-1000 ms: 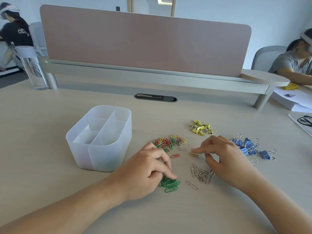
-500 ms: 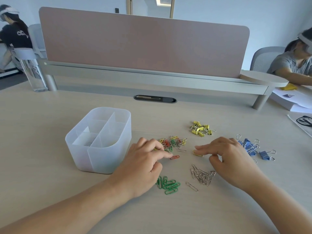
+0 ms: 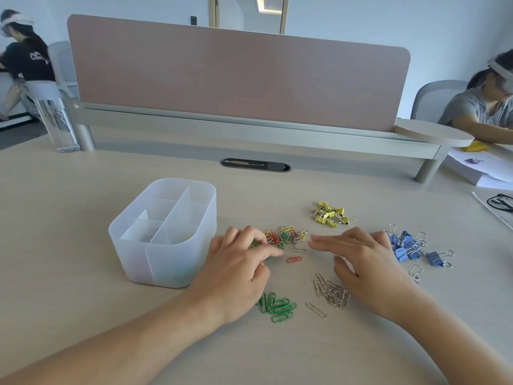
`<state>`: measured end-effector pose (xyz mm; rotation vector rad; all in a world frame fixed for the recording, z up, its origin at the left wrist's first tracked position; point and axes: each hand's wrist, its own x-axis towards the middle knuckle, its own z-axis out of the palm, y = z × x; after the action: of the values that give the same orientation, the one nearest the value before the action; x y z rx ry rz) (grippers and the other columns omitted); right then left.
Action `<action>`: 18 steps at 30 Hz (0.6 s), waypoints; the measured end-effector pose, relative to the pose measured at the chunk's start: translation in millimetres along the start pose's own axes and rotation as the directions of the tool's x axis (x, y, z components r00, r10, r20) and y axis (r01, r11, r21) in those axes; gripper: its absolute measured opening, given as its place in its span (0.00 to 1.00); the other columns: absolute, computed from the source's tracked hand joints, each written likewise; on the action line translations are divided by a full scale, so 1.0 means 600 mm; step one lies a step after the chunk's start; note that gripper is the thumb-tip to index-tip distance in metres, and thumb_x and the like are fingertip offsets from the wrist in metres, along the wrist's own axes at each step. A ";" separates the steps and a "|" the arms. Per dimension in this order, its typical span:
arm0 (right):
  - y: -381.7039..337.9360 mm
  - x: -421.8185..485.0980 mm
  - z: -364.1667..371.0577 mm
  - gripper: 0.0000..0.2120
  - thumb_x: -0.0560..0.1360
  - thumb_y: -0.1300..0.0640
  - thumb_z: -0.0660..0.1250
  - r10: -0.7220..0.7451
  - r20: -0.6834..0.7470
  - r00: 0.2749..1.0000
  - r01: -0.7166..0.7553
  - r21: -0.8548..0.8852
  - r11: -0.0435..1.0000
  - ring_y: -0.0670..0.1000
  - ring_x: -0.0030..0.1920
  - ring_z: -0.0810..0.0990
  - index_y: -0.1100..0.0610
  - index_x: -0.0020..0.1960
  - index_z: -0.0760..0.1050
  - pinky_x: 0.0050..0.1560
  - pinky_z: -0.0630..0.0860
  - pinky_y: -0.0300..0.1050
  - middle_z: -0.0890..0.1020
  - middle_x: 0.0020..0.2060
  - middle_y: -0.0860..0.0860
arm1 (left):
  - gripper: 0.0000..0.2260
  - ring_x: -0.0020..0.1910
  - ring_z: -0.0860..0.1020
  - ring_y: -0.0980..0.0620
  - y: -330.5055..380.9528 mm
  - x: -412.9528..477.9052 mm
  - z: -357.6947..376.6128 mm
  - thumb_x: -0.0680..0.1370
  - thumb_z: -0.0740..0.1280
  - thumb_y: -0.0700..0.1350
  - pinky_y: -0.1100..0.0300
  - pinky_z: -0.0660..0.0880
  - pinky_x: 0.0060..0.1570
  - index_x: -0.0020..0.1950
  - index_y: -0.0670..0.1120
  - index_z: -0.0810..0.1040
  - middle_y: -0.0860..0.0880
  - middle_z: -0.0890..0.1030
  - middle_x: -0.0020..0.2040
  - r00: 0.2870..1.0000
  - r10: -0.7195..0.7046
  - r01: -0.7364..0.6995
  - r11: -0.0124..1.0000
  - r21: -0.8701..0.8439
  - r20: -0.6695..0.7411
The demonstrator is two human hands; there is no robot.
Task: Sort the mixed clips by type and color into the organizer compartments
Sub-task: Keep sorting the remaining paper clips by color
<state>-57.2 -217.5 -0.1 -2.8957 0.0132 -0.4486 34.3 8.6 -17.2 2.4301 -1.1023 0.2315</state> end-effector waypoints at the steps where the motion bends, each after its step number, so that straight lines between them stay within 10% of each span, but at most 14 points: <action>1: -0.005 -0.001 0.003 0.25 0.72 0.58 0.55 -0.052 0.013 0.999 0.052 -0.003 0.999 0.41 0.53 0.71 0.36 0.62 0.75 0.51 0.60 0.46 0.74 0.62 0.29 | 0.30 0.56 0.62 0.58 -0.001 0.000 0.001 0.71 0.40 0.52 0.59 0.56 0.62 0.65 0.63 0.73 0.63 0.65 0.57 1.000 -0.013 0.013 1.000 0.004 -0.011; 5: -0.012 0.004 0.012 0.30 0.70 0.57 0.48 -0.171 0.052 0.984 0.177 -0.139 0.974 0.45 0.53 0.68 0.31 0.61 0.73 0.47 0.59 0.45 0.69 0.68 0.34 | 0.31 0.56 0.62 0.58 -0.002 -0.001 0.001 0.71 0.40 0.52 0.60 0.55 0.61 0.65 0.65 0.73 0.62 0.65 0.56 0.999 -0.023 0.023 1.000 0.013 -0.032; 11: 0.010 0.008 0.000 0.24 0.68 0.60 0.53 0.026 -0.151 0.988 -0.036 -0.065 0.997 0.44 0.45 0.74 0.36 0.40 0.82 0.45 0.56 0.43 0.82 0.46 0.36 | 0.31 0.56 0.61 0.58 0.000 -0.001 0.000 0.72 0.40 0.52 0.59 0.55 0.61 0.66 0.64 0.73 0.63 0.64 0.57 0.998 -0.046 0.047 0.999 0.016 -0.046; 15: -0.007 0.014 0.008 0.22 0.72 0.56 0.53 -0.015 -0.153 0.988 0.010 -0.033 0.999 0.44 0.52 0.73 0.39 0.58 0.78 0.49 0.58 0.44 0.79 0.53 0.32 | 0.28 0.56 0.62 0.58 0.003 0.002 0.002 0.73 0.41 0.52 0.60 0.56 0.59 0.64 0.63 0.74 0.63 0.65 0.56 0.997 -0.038 0.038 0.999 -0.004 -0.068; 18: -0.025 0.018 0.011 0.29 0.74 0.53 0.48 -0.084 0.088 0.992 0.090 -0.060 0.994 0.41 0.66 0.61 0.37 0.74 0.56 0.61 0.53 0.45 0.68 0.63 0.29 | 0.29 0.56 0.62 0.58 0.003 0.004 0.004 0.72 0.40 0.53 0.61 0.56 0.59 0.64 0.63 0.74 0.63 0.65 0.56 0.998 -0.032 0.032 0.999 0.002 -0.053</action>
<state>-45.5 -201.9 0.0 -2.9851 -0.1150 -0.3441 34.6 4.6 -18.0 2.4281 -1.0400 0.2857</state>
